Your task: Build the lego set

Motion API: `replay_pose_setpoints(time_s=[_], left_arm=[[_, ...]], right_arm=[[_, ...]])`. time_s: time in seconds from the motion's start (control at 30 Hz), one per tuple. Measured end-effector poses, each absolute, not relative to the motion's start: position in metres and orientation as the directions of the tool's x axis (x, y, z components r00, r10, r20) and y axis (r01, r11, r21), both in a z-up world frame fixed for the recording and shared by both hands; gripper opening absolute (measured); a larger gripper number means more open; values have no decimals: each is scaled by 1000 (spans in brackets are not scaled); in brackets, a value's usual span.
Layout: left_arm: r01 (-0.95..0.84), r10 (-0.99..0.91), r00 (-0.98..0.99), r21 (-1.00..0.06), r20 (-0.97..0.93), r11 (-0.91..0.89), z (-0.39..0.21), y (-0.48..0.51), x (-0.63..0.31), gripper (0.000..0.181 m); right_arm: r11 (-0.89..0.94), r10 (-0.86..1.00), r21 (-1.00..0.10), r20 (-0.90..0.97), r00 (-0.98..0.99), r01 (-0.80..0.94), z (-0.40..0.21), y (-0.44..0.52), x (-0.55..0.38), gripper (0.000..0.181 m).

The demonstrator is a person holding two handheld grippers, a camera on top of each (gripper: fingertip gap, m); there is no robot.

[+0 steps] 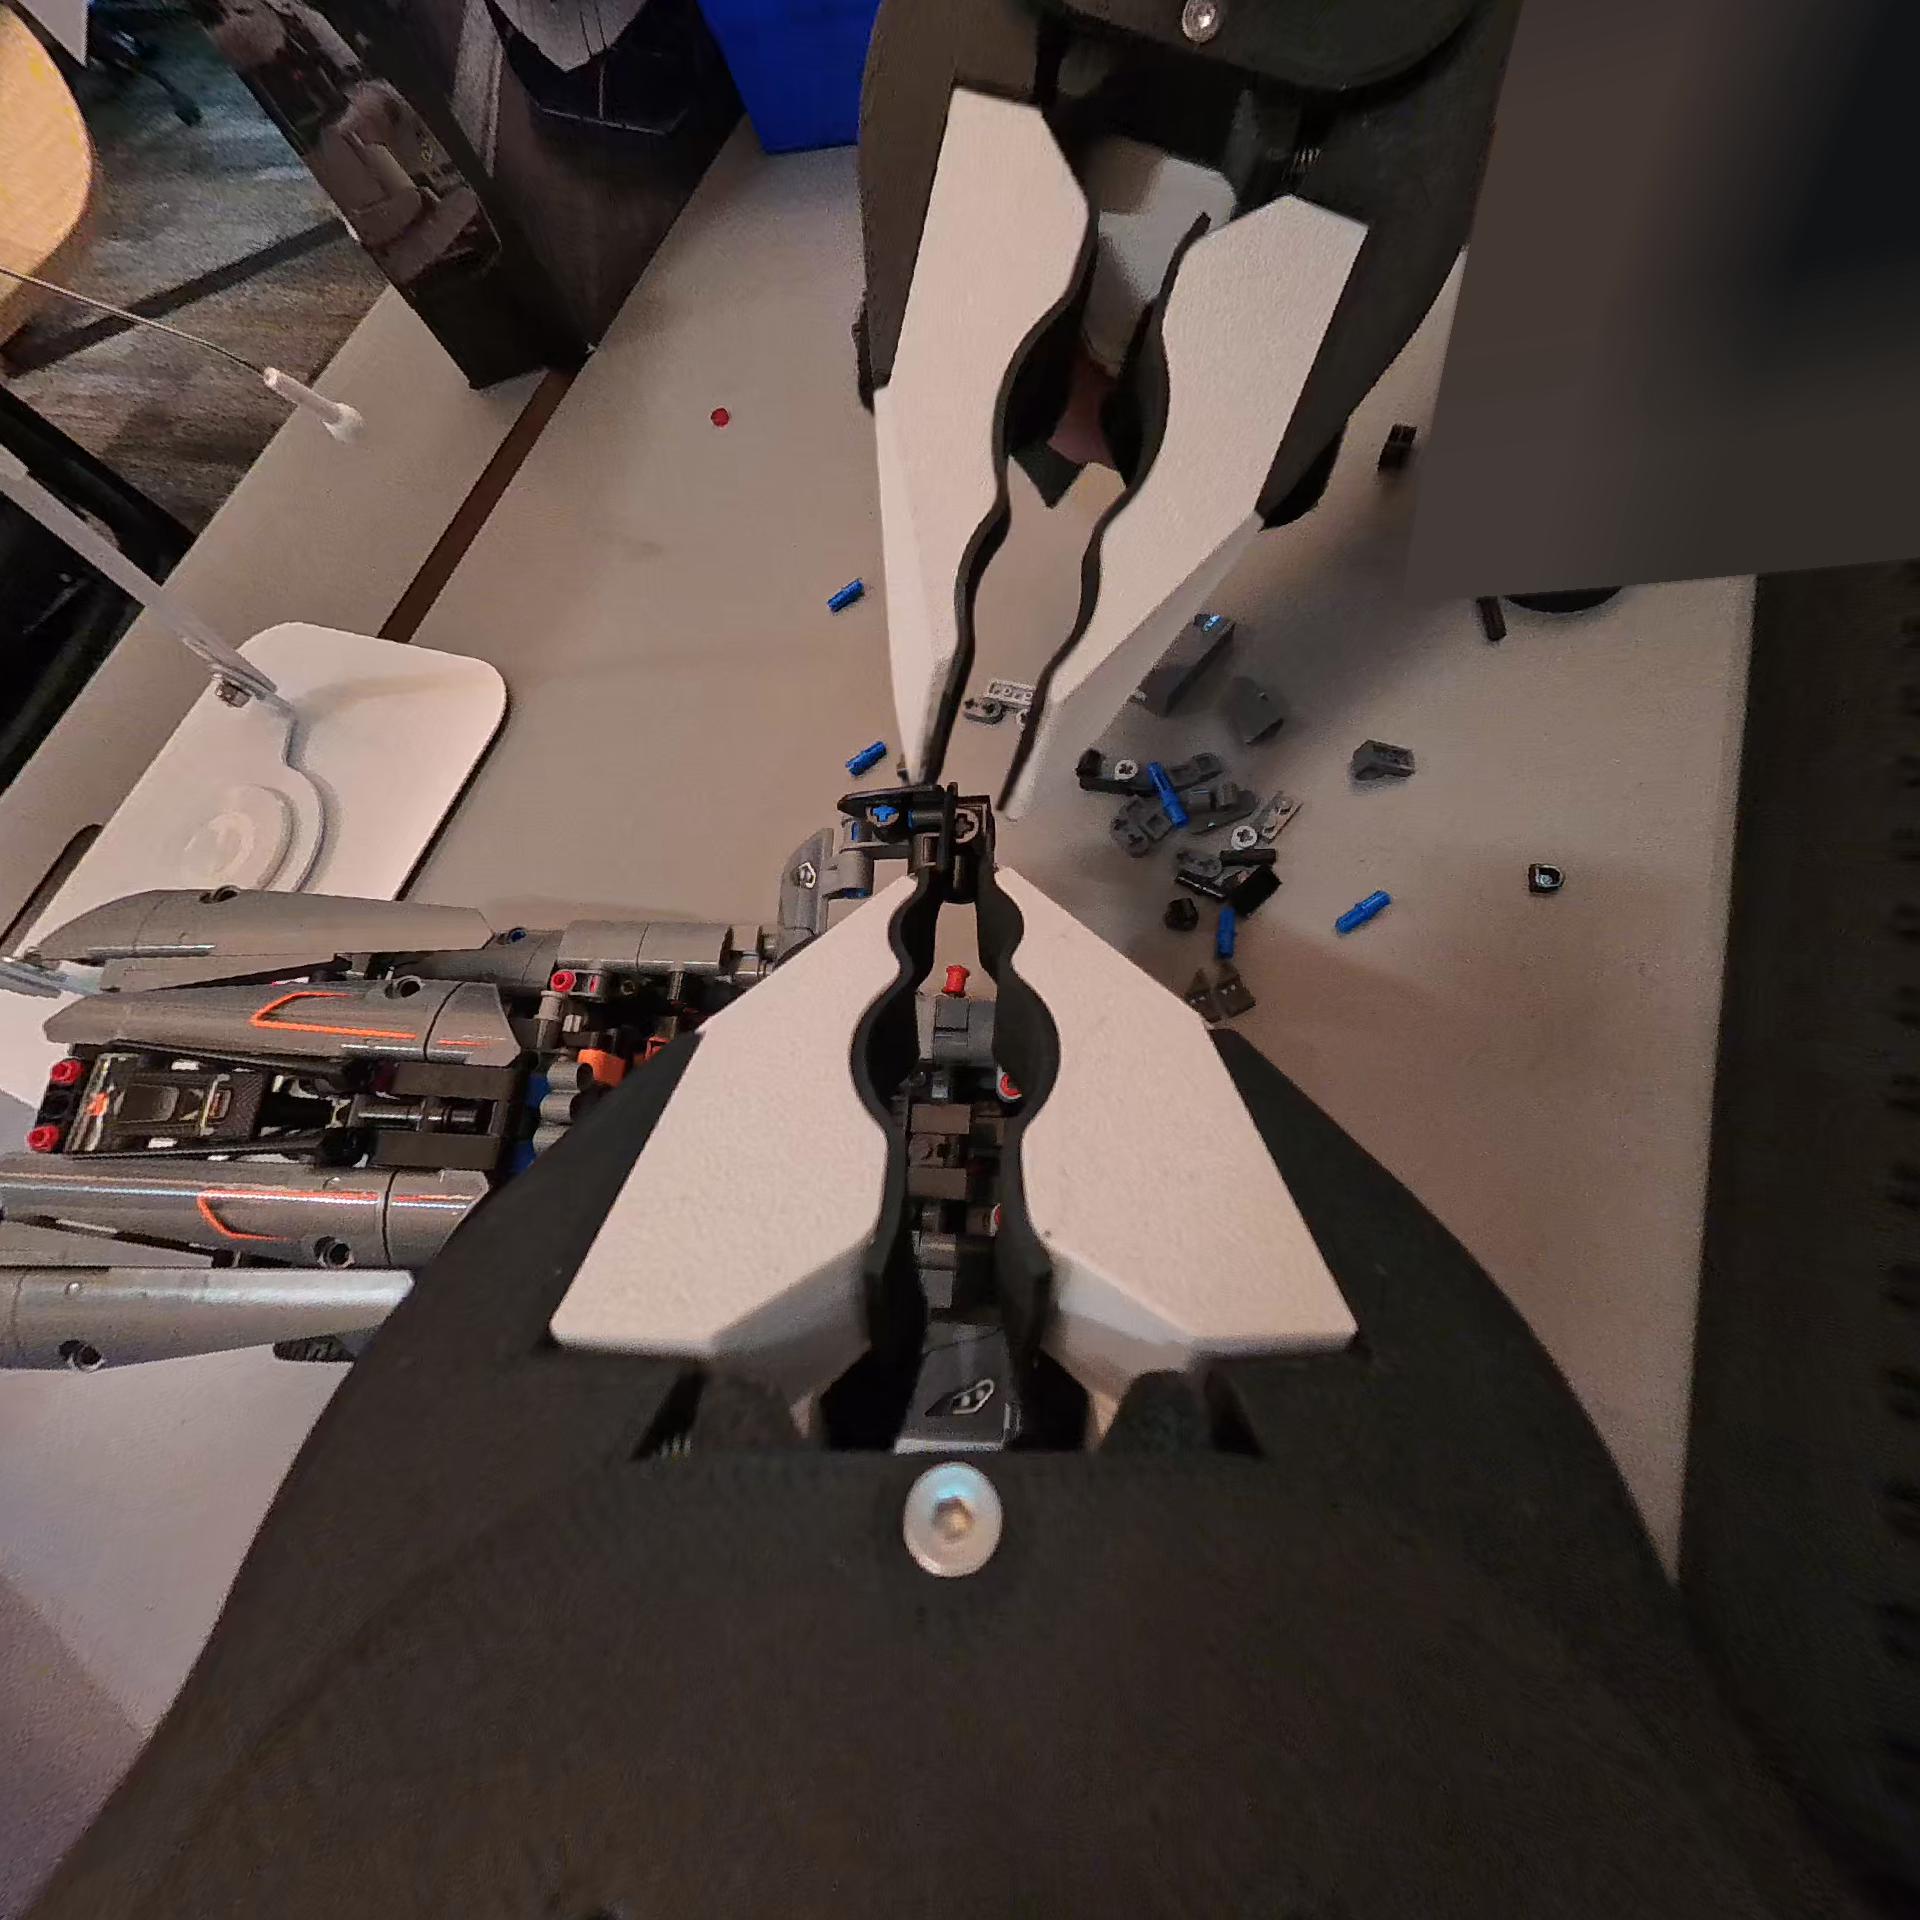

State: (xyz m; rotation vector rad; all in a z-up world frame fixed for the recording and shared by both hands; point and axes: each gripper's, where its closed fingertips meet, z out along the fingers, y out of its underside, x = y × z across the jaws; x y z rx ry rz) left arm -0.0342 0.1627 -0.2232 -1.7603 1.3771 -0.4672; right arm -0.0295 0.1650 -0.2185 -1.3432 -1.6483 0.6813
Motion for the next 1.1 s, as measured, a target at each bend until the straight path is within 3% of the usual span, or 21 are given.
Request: replay_pose_setpoints(time_s=[0.37, 1.1], left_arm=[[-605, -920, 338, -794, -199, -51, -223, 162, -29, 5], [-610, -894, 360, -792, -266, -10, -225, 164, -24, 3]], right_arm=[[336, 931, -808, 364, -40, 484, -212, 164, -25, 0], [237, 969, -830, 238, -63, 505, -221, 159, -25, 0]])
